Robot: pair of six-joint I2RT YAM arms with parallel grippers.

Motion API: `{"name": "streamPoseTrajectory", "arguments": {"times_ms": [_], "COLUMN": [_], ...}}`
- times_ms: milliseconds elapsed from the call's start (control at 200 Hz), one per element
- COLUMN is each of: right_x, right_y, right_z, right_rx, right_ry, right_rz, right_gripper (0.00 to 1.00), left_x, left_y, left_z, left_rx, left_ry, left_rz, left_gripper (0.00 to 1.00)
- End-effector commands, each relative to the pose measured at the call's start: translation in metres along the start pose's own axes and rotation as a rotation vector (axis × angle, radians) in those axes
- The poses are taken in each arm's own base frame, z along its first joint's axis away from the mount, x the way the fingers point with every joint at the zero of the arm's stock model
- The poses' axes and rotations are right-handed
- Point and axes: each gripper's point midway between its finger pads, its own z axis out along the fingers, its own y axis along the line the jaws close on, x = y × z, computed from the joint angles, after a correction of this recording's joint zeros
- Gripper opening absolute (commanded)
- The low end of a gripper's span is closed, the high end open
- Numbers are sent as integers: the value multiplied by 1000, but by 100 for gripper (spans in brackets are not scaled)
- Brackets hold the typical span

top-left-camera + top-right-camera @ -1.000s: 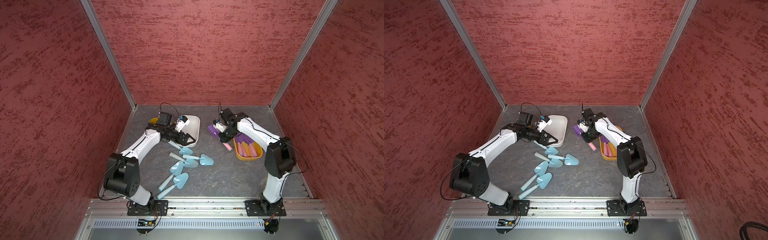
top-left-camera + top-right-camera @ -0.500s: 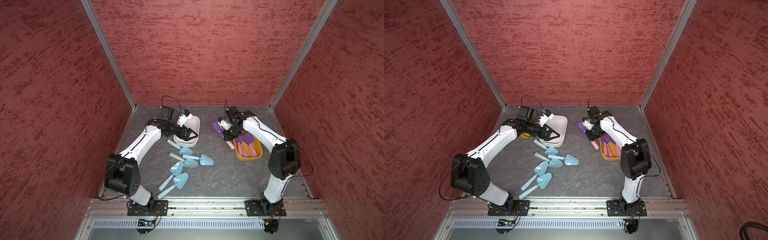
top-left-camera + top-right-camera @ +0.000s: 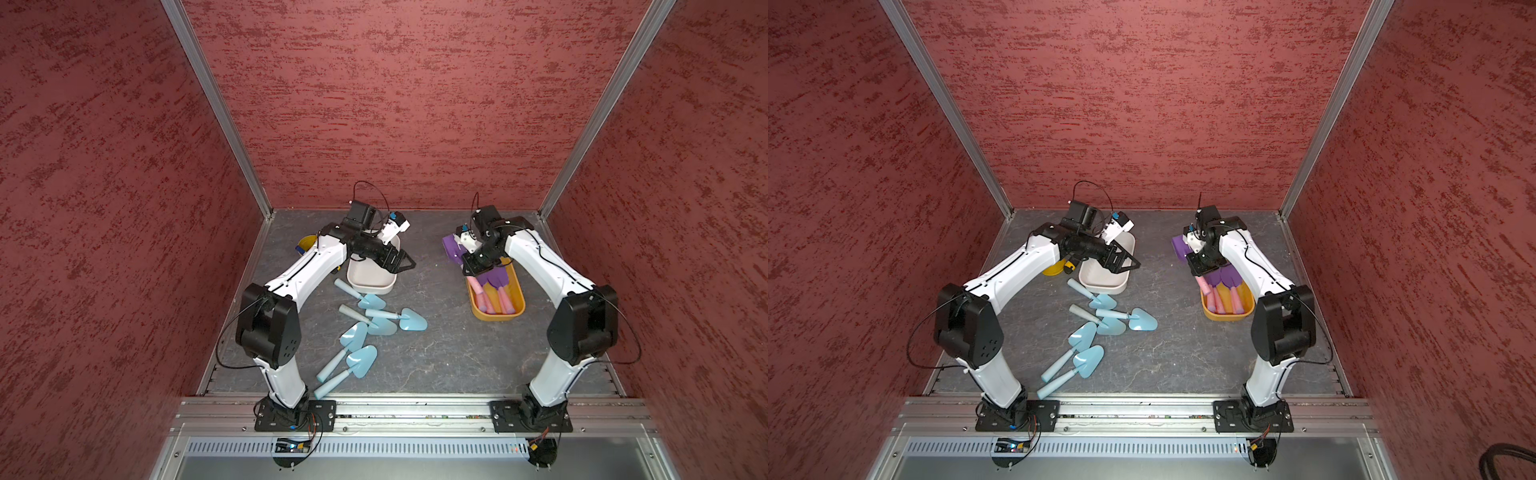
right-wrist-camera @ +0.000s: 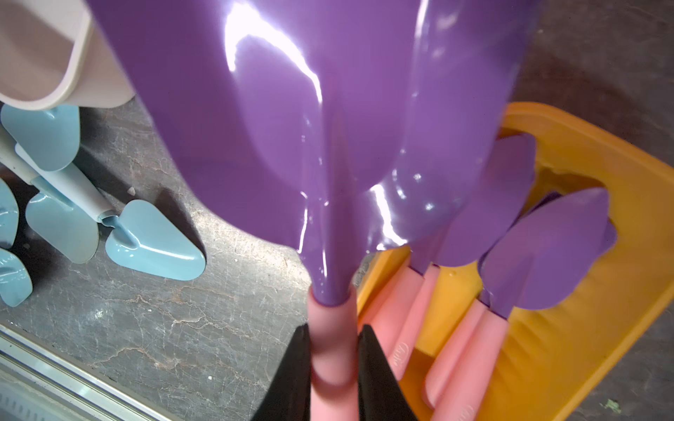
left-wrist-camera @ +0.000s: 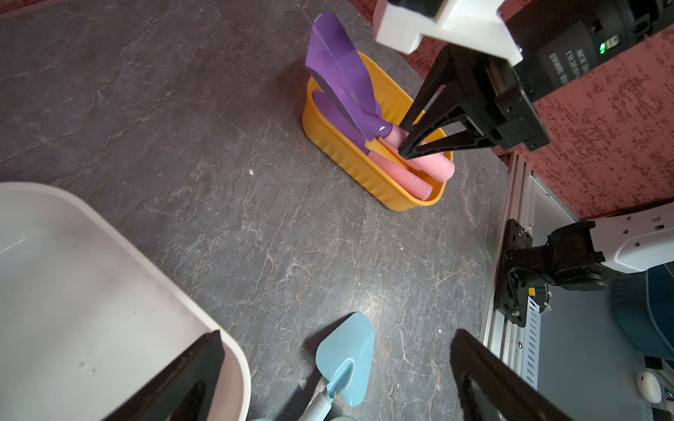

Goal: Sort the small shovels by color and place them into the storage box
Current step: Pick up the shovel from the center of the board, then place the shovel in the storage box.

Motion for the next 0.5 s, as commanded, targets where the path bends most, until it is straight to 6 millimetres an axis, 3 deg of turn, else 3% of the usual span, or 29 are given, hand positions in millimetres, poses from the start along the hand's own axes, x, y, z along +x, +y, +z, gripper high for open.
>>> {"name": "streamPoseTrajectory", "arguments": {"times_ms": [0, 316, 496], "right_x": [15, 53, 63], "right_y": [-14, -62, -77], "right_z": [-15, 0, 11], "right_rx": [7, 47, 63], "right_ry": [-9, 73, 135], "right_rz": [70, 259, 308], "right_gripper": [0, 0, 0], "left_x": [-12, -27, -30], "left_y": [-8, -15, -20], "left_z": [13, 63, 74], "left_rx": [15, 44, 55], "left_ry": [9, 34, 40], "left_rz": [41, 71, 79], "left_gripper": [100, 100, 100]}}
